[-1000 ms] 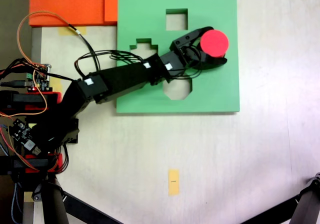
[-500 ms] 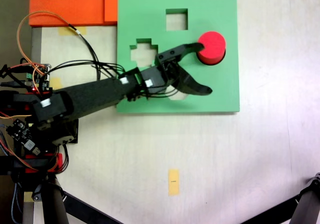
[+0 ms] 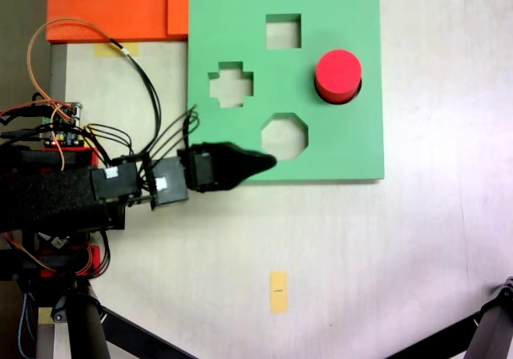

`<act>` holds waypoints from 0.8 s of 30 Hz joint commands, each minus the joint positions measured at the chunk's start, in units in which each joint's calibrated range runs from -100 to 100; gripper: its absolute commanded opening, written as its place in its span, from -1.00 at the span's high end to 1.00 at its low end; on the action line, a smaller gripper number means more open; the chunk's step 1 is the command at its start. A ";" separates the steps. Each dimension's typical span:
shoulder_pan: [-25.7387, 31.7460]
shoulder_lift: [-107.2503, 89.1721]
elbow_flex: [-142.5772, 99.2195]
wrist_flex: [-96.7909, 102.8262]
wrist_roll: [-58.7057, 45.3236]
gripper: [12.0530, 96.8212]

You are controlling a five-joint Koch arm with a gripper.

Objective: Put the cylinder block into the corresponding hole

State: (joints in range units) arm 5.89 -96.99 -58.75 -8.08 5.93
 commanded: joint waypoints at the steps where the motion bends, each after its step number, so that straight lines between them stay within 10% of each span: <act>1: -1.47 -3.01 -4.76 -1.89 -5.03 0.14; 24: -4.64 -3.01 -41.25 9.28 -6.69 0.14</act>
State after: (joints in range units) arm 1.54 -99.59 -97.16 2.01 -0.51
